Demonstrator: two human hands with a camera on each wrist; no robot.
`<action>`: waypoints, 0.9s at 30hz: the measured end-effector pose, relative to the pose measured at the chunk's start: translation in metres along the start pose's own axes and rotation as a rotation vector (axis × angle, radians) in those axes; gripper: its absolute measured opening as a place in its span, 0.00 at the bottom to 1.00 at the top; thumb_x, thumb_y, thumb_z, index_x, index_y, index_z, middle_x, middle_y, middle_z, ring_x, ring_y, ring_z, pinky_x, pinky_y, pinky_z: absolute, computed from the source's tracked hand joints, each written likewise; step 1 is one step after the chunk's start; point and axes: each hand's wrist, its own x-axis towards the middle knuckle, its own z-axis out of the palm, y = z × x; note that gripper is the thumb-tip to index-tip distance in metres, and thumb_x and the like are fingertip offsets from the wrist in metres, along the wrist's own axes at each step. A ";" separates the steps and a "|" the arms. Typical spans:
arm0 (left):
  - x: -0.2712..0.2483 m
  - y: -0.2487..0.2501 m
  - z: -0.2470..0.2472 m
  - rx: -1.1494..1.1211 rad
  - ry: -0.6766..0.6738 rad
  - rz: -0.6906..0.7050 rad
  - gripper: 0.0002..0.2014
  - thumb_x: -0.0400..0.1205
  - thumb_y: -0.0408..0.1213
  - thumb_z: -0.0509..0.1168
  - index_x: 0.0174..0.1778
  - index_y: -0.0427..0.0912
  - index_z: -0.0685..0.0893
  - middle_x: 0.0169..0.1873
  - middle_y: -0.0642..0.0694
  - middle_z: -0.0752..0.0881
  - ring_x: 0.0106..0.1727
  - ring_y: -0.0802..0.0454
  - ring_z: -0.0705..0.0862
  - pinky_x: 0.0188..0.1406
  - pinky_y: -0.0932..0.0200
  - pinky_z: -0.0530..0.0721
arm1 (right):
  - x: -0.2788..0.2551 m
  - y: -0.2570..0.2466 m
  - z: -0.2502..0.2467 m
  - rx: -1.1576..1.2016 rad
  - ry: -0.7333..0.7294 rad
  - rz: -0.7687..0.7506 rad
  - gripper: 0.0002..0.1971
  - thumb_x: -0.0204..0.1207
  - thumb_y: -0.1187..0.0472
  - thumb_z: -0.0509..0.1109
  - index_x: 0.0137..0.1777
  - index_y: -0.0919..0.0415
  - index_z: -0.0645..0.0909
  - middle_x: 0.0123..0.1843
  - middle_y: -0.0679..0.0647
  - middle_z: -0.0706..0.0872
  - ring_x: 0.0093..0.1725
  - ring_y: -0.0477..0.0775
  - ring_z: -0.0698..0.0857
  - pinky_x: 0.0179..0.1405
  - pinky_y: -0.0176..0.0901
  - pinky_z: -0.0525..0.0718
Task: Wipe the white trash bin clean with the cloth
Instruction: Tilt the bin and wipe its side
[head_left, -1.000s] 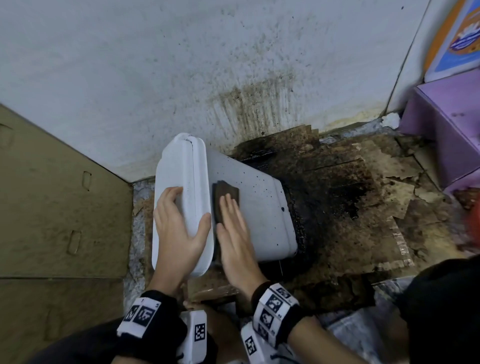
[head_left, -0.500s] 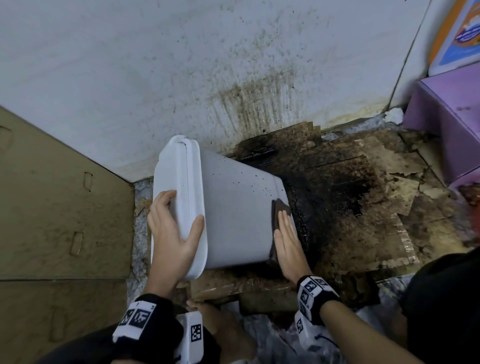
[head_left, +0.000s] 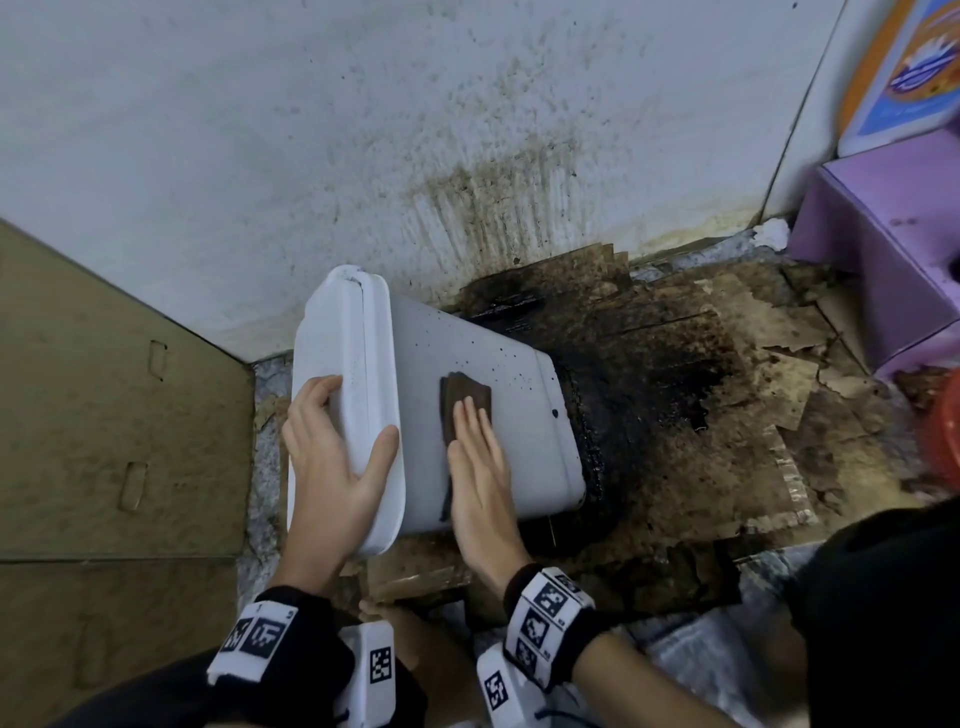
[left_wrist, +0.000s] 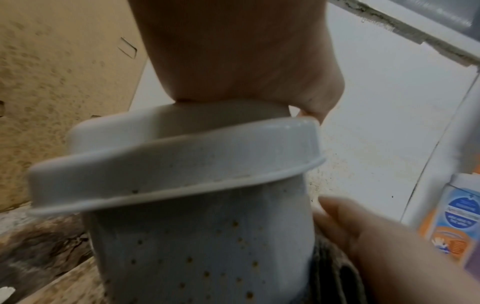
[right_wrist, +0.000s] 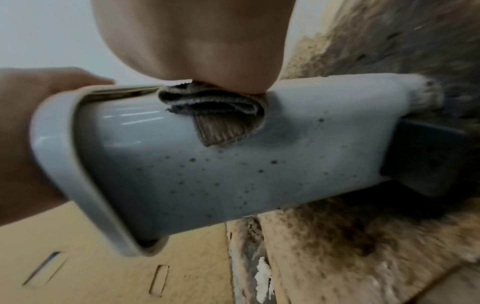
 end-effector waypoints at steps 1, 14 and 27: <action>0.000 0.000 0.000 0.000 0.002 -0.002 0.33 0.81 0.54 0.66 0.80 0.46 0.66 0.76 0.51 0.68 0.77 0.49 0.65 0.79 0.33 0.70 | -0.001 -0.006 -0.001 0.001 0.001 -0.020 0.25 0.92 0.46 0.45 0.89 0.43 0.56 0.90 0.36 0.55 0.87 0.30 0.48 0.86 0.37 0.46; 0.001 0.004 0.003 0.012 0.011 0.000 0.34 0.81 0.55 0.66 0.80 0.45 0.66 0.77 0.51 0.67 0.78 0.50 0.65 0.79 0.33 0.70 | 0.010 0.003 -0.002 -0.212 0.247 -0.150 0.17 0.87 0.56 0.62 0.75 0.50 0.74 0.70 0.50 0.68 0.70 0.50 0.67 0.74 0.55 0.73; 0.000 -0.001 -0.003 -0.028 -0.005 -0.024 0.35 0.80 0.59 0.64 0.79 0.44 0.67 0.75 0.51 0.67 0.76 0.55 0.64 0.80 0.37 0.70 | 0.029 0.047 -0.030 -0.180 -0.154 -0.168 0.28 0.94 0.58 0.48 0.92 0.53 0.46 0.92 0.40 0.44 0.90 0.37 0.43 0.90 0.42 0.45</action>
